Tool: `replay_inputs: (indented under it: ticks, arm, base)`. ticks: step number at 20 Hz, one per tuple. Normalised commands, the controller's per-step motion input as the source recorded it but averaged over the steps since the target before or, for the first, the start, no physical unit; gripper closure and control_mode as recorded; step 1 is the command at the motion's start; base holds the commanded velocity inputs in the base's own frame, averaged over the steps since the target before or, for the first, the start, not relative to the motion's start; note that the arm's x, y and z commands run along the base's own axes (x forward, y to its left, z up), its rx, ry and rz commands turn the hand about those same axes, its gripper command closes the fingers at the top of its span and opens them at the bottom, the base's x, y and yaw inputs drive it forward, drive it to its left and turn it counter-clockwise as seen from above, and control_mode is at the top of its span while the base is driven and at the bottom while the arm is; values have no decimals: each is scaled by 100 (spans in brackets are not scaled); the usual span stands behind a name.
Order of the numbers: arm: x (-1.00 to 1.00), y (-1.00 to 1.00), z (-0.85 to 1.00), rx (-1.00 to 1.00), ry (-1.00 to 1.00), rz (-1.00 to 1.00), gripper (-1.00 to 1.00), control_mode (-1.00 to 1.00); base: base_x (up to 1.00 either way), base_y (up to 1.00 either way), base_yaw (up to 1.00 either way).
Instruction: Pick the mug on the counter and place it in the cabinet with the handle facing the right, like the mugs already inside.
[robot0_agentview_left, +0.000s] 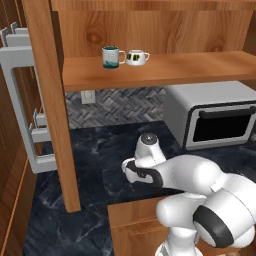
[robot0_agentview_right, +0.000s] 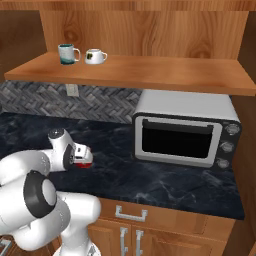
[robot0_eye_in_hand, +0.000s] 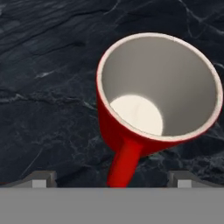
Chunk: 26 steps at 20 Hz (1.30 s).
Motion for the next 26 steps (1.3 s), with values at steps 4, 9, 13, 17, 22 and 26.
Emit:
replay_inputs:
  ticks: [4, 9, 13, 17, 22, 26]
  arm:
    - [17, 0, -19, 0, 0, 0, -100, -100]
    - [20, 0, -13, 0, 0, -1, -100, -100]
    - [20, 0, -10, 0, 0, -2, 100, -100]
    - [0, 0, -2, 0, 0, 0, 100, -100]
    - [-3, 0, 0, 0, -4, 0, 100, -100]
    - [-21, 1, 3, 0, -10, 0, 100, -100]
  base:
    - [0, 0, 0]
    - [0, 0, 0]
    - [0, 0, 0]
    - [0, 0, 0]
    - [0, 0, 0]
    - [0, 0, 0]
